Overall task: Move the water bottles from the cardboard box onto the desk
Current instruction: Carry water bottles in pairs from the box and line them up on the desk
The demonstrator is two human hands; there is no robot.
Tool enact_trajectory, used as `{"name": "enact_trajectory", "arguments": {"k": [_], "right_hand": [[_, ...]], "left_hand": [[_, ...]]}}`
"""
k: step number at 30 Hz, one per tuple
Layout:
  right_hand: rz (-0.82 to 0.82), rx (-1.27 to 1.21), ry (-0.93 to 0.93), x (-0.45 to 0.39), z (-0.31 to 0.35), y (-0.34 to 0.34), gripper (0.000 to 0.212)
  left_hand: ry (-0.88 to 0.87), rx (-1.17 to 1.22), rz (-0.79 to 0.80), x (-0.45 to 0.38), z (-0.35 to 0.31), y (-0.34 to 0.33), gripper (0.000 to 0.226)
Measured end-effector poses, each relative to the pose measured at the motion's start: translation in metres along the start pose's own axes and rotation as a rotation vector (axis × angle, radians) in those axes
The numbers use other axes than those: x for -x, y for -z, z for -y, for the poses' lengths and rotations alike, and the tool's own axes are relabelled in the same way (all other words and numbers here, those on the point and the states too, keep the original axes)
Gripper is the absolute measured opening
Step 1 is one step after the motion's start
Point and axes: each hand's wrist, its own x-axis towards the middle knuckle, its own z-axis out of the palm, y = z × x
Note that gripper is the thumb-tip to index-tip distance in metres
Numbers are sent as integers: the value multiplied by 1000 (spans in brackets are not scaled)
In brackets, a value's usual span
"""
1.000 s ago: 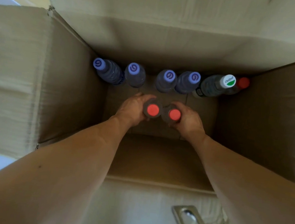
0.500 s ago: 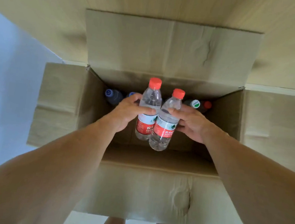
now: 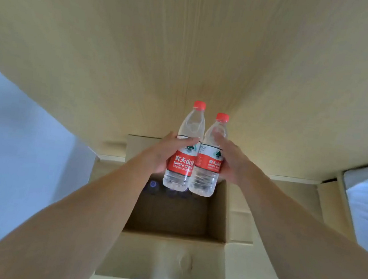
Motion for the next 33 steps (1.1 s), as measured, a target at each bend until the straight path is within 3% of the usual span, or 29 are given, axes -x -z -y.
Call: {"name": "enact_trajectory", "arguments": {"k": [4,8,12,16,21,26,33], "right_hand": [[140,-3,41,73,49,5,36],[122,0,168,125,70,12,49],[110,-65,243,157,72,22,53],[32,-144,301,178,71,32,54],[-60,-213,343,199,55,45,56],[-105,-280,341,229,31,51,55],[-210,-458,441,280,-28,63,63]], "left_hand": [[-43,-30,-30,41,-50,-30,65],[-78,93,-35,72,-79,-61,48],[2,173,32,91,-100,-90,33],[30,171,117,102,-110,-116,51],[68,78,194,108,-109,-140,45],[-4,-90,354,114,-102,-154,55],[84,-225,527,119,-78,-179,60]]}}
